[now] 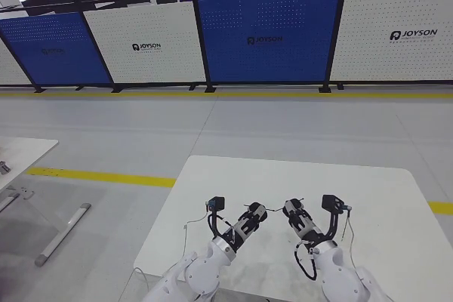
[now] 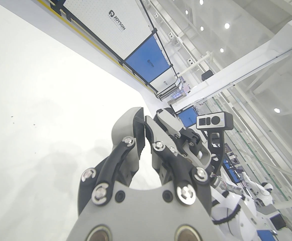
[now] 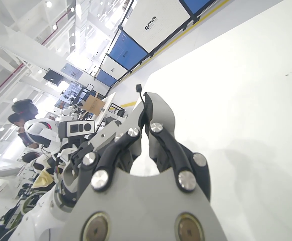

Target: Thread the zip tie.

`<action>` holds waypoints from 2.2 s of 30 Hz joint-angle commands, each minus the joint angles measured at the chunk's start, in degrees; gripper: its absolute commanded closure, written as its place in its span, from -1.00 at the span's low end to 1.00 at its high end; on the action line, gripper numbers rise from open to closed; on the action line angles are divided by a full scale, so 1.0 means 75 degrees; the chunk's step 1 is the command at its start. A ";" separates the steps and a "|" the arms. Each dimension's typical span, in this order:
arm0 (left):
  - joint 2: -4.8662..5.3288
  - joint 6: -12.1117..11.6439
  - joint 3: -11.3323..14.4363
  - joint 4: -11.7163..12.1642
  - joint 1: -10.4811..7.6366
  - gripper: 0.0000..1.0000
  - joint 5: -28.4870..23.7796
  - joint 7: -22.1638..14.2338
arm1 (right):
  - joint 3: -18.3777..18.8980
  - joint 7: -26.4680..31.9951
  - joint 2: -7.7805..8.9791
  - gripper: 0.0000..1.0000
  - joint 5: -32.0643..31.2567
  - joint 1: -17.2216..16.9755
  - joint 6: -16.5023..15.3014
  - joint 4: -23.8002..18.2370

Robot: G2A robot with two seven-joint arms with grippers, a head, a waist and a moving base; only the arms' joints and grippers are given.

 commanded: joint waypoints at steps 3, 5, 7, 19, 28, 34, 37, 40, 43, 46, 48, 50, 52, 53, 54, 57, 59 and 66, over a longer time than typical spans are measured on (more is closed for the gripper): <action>0.0000 0.0000 0.0000 0.0000 0.0000 1.00 0.0000 0.0000 | 0.0019 -0.0070 -0.0019 1.00 -0.0046 -0.0010 -0.0027 -0.0028; 0.0000 0.0000 0.0000 0.0000 0.0000 1.00 0.0000 0.0000 | 0.0049 -0.0101 -0.0026 1.00 -0.0064 -0.0026 -0.0037 -0.0044; 0.0000 0.0000 0.0000 0.0000 0.0000 1.00 0.0000 0.0000 | 0.0084 -0.0112 -0.0029 1.00 -0.0074 -0.0048 -0.0043 -0.0073; 0.0000 0.0000 0.0000 0.0000 0.0000 1.00 0.0000 0.0000 | 0.0038 0.0045 -0.0095 1.00 -0.0058 -0.0017 -0.0047 0.0078; 0.0000 0.0000 0.0000 0.0000 0.0000 1.00 0.0000 0.0000 | 0.0053 -0.0030 -0.0139 1.00 -0.0121 -0.0001 -0.0055 0.0118; 0.0000 0.0000 0.0000 0.0000 0.0000 1.00 0.0000 0.0000 | 0.0148 -0.0018 -0.0144 1.00 -0.0211 -0.0054 -0.0048 0.0073; 0.0000 0.0000 0.0000 0.0000 0.0000 1.00 0.0000 0.0000 | 0.0158 0.0017 -0.0151 1.00 -0.0248 -0.0069 -0.0055 0.0068; 0.0000 0.0000 0.0000 0.0000 0.0000 1.00 0.0000 0.0000 | 0.0133 0.0051 -0.0166 1.00 -0.0266 -0.0062 -0.0070 0.0089; 0.0000 0.0000 0.0000 0.0000 0.0000 1.00 0.0000 0.0000 | 0.0110 0.0048 -0.0183 1.00 -0.0294 -0.0045 -0.0087 0.0088; 0.0000 0.0000 0.0000 0.0000 0.0000 1.00 0.0000 0.0000 | 0.0123 0.0018 -0.0193 1.00 -0.0328 -0.0063 -0.0078 0.0049; 0.0000 0.0000 0.0000 0.0000 0.0000 1.00 0.0000 0.0000 | 0.0151 0.0021 -0.0194 1.00 -0.0336 -0.0092 -0.0076 0.0021; 0.0000 0.0000 0.0000 0.0000 0.0000 1.00 0.0000 0.0000 | 0.0190 0.0038 -0.0192 1.00 -0.0349 -0.0132 -0.0082 -0.0009; 0.0000 0.0000 0.0000 0.0000 0.0000 1.00 0.0000 0.0000 | 0.0218 0.0056 -0.0192 1.00 -0.0358 -0.0159 -0.0086 -0.0033; 0.0000 0.0000 0.0000 0.0000 0.0000 1.00 0.0000 0.0000 | 0.0232 0.0069 -0.0192 1.00 -0.0363 -0.0171 -0.0090 -0.0047; 0.0000 0.0000 0.0000 0.0000 0.0000 1.00 0.0000 0.0000 | 0.0239 0.0085 -0.0193 1.00 -0.0371 -0.0175 -0.0095 -0.0053; 0.0000 0.0000 0.0000 0.0000 0.0000 1.00 0.0000 0.0000 | 0.0244 0.0153 -0.0202 1.00 -0.0382 -0.0147 -0.0110 -0.0043; 0.0000 0.0000 0.0000 0.0000 0.0000 1.00 0.0000 0.0000 | 0.0229 0.0184 -0.0212 1.00 -0.0372 -0.0115 -0.0126 -0.0011; 0.0000 0.0000 0.0000 0.0000 0.0000 1.00 0.0000 0.0000 | 0.0161 0.0299 -0.0250 1.00 -0.0379 -0.0020 -0.0141 0.0105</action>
